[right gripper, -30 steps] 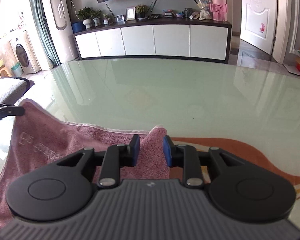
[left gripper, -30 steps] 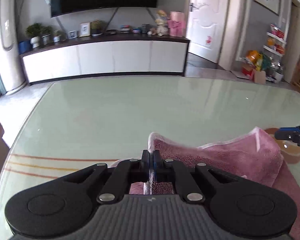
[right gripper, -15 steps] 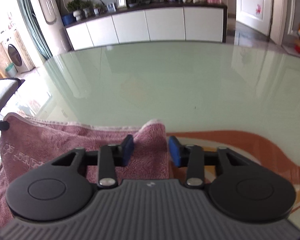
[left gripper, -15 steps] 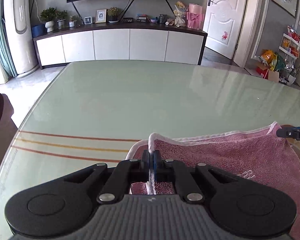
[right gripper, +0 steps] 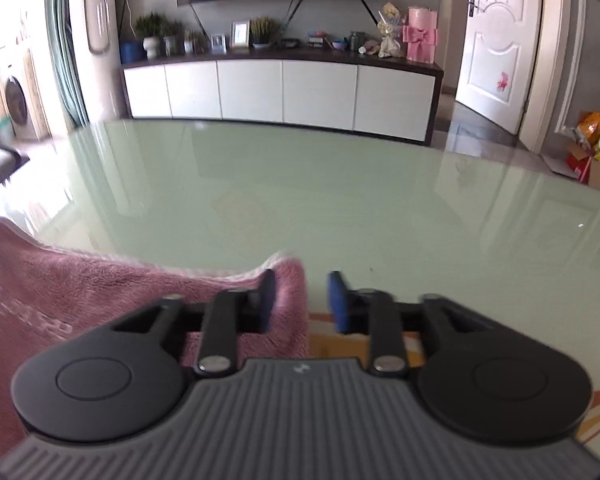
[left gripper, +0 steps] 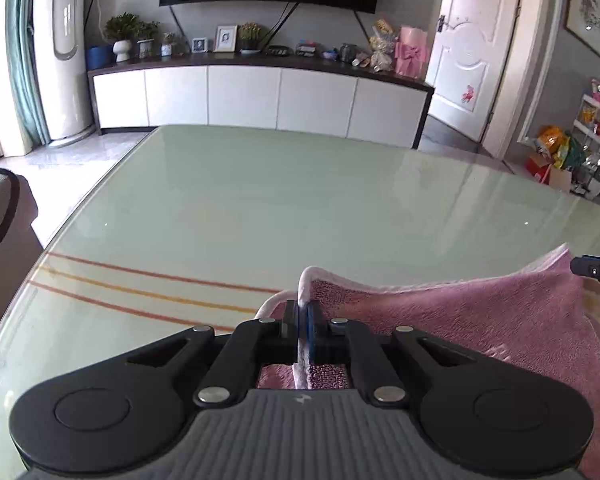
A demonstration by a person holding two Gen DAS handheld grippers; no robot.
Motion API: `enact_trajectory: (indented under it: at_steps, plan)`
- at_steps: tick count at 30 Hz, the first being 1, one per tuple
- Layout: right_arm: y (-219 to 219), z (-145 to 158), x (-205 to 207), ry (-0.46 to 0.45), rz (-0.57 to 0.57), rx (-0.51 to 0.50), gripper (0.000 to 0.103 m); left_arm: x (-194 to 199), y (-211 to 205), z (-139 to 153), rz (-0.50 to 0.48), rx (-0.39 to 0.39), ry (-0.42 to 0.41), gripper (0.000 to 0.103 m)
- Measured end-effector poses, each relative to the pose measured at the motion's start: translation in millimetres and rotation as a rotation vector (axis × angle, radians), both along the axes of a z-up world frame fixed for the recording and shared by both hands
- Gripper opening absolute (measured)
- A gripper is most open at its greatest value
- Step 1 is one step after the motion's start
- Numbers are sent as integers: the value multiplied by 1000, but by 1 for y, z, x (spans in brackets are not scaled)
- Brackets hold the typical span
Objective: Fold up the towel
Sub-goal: 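Lift the held towel edge with the left tool and fold it across the towel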
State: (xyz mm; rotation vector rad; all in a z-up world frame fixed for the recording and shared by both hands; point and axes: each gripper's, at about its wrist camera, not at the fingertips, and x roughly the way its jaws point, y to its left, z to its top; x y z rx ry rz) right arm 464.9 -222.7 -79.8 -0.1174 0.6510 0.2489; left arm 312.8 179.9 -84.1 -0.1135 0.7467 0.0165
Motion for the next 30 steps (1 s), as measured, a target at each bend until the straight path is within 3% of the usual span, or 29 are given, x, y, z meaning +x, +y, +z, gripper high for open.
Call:
enact_trajectory:
  at_steps: [5, 10, 13, 15, 17, 23, 27, 30]
  plan:
    - [-17, -1, -1, 22, -36, 85, 40, -1, 9, -2, 27, -27, 11, 5]
    - [-22, -9, 5, 74, -35, 78, 40, 7, 10, -19, 61, 9, 106, 7]
    - [-21, -6, -3, 66, -21, 76, 40, 5, 12, -19, 78, 13, 109, 12]
    - [-22, -2, -11, 50, -11, 86, 40, -1, 16, -11, 95, 20, 103, 22]
    - [-24, 3, -26, 38, 6, 99, 40, -9, 21, -3, 97, 18, 96, 22]
    - [-27, 12, -72, 29, 75, 109, 40, -58, 7, 14, -29, 6, 93, 22]
    - [-24, 14, -108, 29, 145, 110, 38, -86, -12, 5, -90, 2, 139, 22]
    - [-22, 11, -129, 31, 174, 83, 38, -98, -19, -7, -81, 22, 156, 22]
